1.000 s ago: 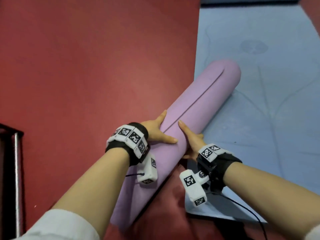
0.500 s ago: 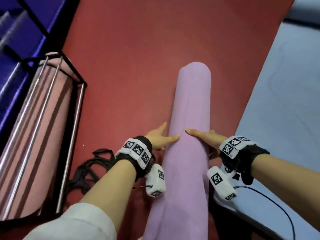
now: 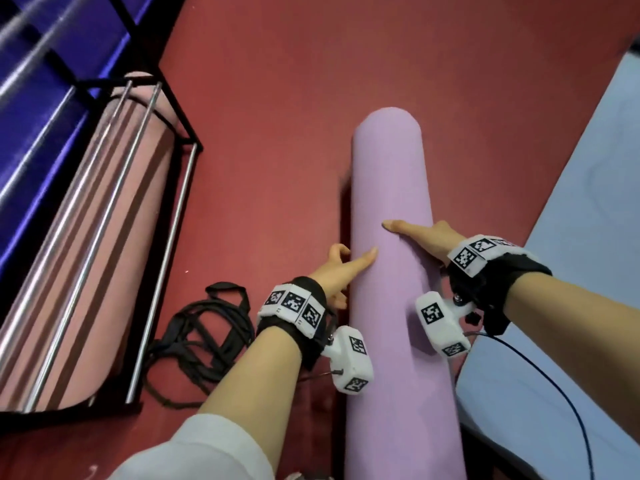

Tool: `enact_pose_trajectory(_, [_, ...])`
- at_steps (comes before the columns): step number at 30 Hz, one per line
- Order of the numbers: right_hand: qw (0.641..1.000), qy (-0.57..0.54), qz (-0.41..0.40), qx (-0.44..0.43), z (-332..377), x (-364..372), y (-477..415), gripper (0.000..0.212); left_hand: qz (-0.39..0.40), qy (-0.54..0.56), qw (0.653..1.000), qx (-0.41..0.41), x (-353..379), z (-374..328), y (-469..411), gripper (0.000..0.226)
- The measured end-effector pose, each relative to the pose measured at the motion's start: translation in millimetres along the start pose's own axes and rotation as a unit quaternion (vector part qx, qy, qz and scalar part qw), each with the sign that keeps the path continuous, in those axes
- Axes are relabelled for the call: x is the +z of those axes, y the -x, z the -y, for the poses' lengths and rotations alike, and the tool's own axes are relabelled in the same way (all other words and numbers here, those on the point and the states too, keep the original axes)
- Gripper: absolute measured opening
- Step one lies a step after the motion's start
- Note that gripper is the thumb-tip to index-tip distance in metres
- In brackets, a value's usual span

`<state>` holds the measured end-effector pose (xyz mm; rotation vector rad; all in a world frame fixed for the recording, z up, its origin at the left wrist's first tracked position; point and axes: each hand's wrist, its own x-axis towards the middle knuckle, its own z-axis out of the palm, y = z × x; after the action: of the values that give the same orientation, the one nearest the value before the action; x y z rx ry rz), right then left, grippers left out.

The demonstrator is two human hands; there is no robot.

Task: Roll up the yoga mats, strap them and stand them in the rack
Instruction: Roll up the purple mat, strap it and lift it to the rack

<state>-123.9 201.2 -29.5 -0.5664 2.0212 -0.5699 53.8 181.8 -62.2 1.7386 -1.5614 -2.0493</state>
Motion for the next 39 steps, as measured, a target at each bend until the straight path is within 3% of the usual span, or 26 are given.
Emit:
enact_pose_trajectory(3, [0.998, 0.046, 0.043, -0.025, 10.3, 35.3, 5.4, 0.116, -0.045, 0.051, 0.998, 0.019, -25.6, 17.8, -3.1, 0.102])
enact_pose_trajectory(6, [0.989, 0.107, 0.097, -0.032, 12.7, 73.3, 11.9, 0.114, -0.085, 0.078, 0.993, 0.033, -44.9, 52.4, -1.5, 0.128])
enact_pose_trajectory(11, [0.956, 0.245, 0.161, -0.03, 44.2, 85.7, 9.1, 0.098, -0.101, 0.098, 0.989, 0.045, -44.1, 72.0, 2.3, 0.118])
enact_pose_trajectory(13, [0.965, 0.222, 0.132, -0.047, 53.2, 91.8, 4.5, 0.101, -0.101, 0.094, 0.989, 0.053, -43.3, 66.2, 4.9, 0.112])
enact_pose_trajectory(15, [0.981, 0.175, 0.073, -0.049, 52.7, 103.1, 3.2, 0.115, -0.124, 0.078, 0.988, 0.054, -47.1, 63.9, 8.1, 0.088])
enact_pose_trajectory(18, [0.989, 0.138, 0.038, -0.04, 49.0, 113.0, 4.6, 0.127, -0.262, 0.052, 0.963, 0.039, -59.8, 70.3, 7.3, 0.056])
enact_pose_trajectory(21, [0.991, 0.126, 0.034, -0.032, 46.1, 110.9, 2.1, 0.128, -0.436, 0.016, 0.9, 0.001, -73.9, 79.8, 7.4, 0.047])
enact_pose_trajectory(24, [0.991, 0.125, 0.038, -0.036, 46.3, 109.0, 2.4, 0.126, -0.525, -0.01, 0.848, -0.068, -85.9, 96.0, 9.2, 0.05])
enact_pose_trajectory(27, [0.991, 0.12, 0.038, -0.037, 44.5, 108.4, 3.1, 0.123, -0.528, 0.042, 0.83, -0.174, -98.8, 113.5, 14.8, 0.066])
enact_pose_trajectory(29, [0.993, 0.108, 0.038, -0.04, 42.9, 109.5, 2.6, 0.126, -0.517, 0.063, 0.83, -0.2, -104.8, 122.1, 15.9, 0.069])
enact_pose_trajectory(35, [0.993, 0.099, 0.037, -0.044, 40.5, 108.7, 0.7, 0.124, -0.477, 0.056, 0.854, -0.201, -117.8, 126.6, 9.1, 0.046])
enact_pose_trajectory(39, [0.993, 0.1, 0.039, -0.043, 41.3, 106.8, 1.6, 0.122, -0.526, 0.031, 0.835, -0.157, -121.3, 117.6, 9.0, 0.044])
